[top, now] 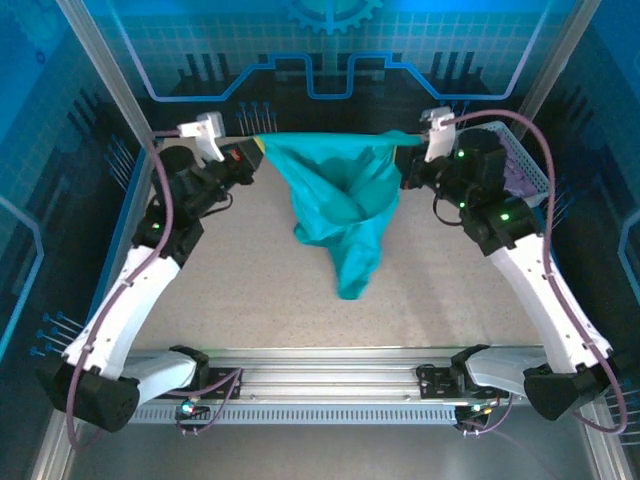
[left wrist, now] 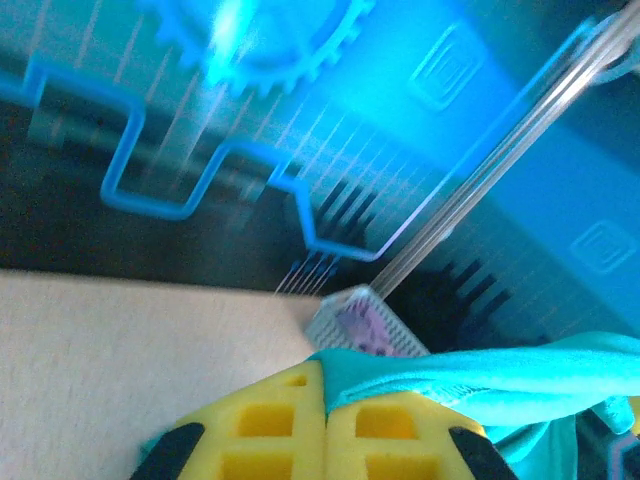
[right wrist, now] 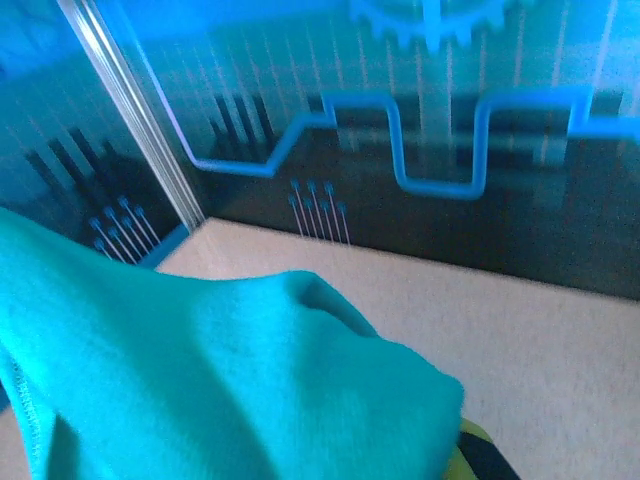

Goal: Fold the inside-out t-shirt

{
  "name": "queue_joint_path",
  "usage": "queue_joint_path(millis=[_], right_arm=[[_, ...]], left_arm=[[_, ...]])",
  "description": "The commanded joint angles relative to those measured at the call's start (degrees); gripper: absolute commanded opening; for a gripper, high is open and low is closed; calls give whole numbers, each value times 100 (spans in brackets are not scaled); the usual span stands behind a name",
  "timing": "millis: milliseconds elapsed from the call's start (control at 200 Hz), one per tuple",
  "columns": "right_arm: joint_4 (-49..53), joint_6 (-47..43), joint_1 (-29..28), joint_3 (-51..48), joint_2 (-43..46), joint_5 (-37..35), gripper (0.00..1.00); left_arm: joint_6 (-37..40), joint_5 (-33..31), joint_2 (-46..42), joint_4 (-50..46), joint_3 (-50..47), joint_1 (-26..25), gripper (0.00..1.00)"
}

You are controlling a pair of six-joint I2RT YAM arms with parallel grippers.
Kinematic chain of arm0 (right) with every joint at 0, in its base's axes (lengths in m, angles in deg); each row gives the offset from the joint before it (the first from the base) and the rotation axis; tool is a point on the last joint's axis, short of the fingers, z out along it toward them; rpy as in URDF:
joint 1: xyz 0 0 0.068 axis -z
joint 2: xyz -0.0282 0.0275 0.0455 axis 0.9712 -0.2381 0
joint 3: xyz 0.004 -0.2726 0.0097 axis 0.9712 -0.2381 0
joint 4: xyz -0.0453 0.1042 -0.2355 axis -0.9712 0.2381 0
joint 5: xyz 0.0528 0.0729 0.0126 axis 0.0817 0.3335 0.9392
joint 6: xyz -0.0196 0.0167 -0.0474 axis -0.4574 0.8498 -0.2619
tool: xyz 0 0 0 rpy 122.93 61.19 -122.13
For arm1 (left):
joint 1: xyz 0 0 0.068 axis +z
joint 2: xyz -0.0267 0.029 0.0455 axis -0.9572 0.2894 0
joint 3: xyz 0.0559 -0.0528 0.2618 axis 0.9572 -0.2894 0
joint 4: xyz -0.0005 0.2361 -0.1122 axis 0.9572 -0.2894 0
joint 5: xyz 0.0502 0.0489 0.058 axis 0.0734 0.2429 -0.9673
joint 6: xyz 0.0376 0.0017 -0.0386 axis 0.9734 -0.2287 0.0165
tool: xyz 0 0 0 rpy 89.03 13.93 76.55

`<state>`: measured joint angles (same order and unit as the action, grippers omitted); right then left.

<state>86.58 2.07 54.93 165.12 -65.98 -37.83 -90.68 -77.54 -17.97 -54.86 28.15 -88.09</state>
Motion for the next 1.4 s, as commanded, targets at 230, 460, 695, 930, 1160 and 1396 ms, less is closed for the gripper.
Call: queue_joint_path(millis=[230, 460, 695, 930, 1160, 1396], right_arm=[[1378, -510, 231, 875, -301, -517, 0], [1990, -773, 236, 998, -854, -908, 0], [1196, -357, 3, -548, -944, 504, 0], [582, -36, -295, -1204, -2092, 167, 0], [340, -127, -293, -501, -3500, 403, 3], [332, -319, -239, -399, -3932, 144, 21]], left_arm=[[607, -1472, -50, -890, 694, 175, 0], [740, -1700, 163, -960, 861, 190, 0], [373, -1160, 376, -709, 455, 166, 0], [48, -730, 660, -300, -558, 128, 0], [165, -950, 964, -269, -1002, 143, 0], [232, -1005, 1067, -273, -1051, 226, 0]])
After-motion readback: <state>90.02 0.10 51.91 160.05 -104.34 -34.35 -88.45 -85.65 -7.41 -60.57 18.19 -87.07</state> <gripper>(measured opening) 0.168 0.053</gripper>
